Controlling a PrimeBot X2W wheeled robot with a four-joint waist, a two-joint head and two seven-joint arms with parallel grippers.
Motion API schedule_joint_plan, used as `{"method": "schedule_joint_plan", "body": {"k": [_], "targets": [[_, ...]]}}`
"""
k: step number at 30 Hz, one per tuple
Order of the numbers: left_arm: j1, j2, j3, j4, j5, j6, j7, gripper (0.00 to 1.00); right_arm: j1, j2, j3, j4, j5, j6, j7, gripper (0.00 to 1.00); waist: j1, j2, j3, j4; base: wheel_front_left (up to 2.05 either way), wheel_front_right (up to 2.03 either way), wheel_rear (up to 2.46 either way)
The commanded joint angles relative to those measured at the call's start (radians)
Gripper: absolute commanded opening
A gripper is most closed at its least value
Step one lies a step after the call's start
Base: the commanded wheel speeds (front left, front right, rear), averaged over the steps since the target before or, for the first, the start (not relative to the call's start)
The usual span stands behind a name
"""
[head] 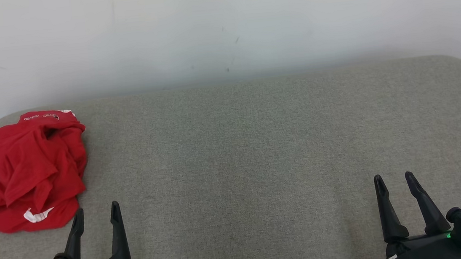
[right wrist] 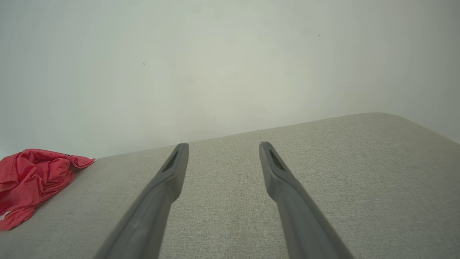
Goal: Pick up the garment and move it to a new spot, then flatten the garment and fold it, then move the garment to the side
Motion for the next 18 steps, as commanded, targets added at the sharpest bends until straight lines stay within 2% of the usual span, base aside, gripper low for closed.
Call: {"method": "schedule_joint_plan", "body": {"k": [1, 18], "targets": [[0.007, 0.004, -0.002, -0.013, 0.03, 0.006, -0.01, 1.0, 0.002, -0.006, 0.001, -0.011, -0.024, -0.002, -0.009, 1.0, 0.0, 0.0, 0.0, 0.001, 0.0, 0.0, 0.0], [0.024, 0.0, 0.008, -0.03, 0.117, -0.026, -0.04, 1.0, 0.021, -0.014, -0.002, -0.035, -0.125, -0.002, -0.04, 1.0, 0.0, 0.0, -0.001, 0.007, 0.0, 0.0, 0.0]]}}
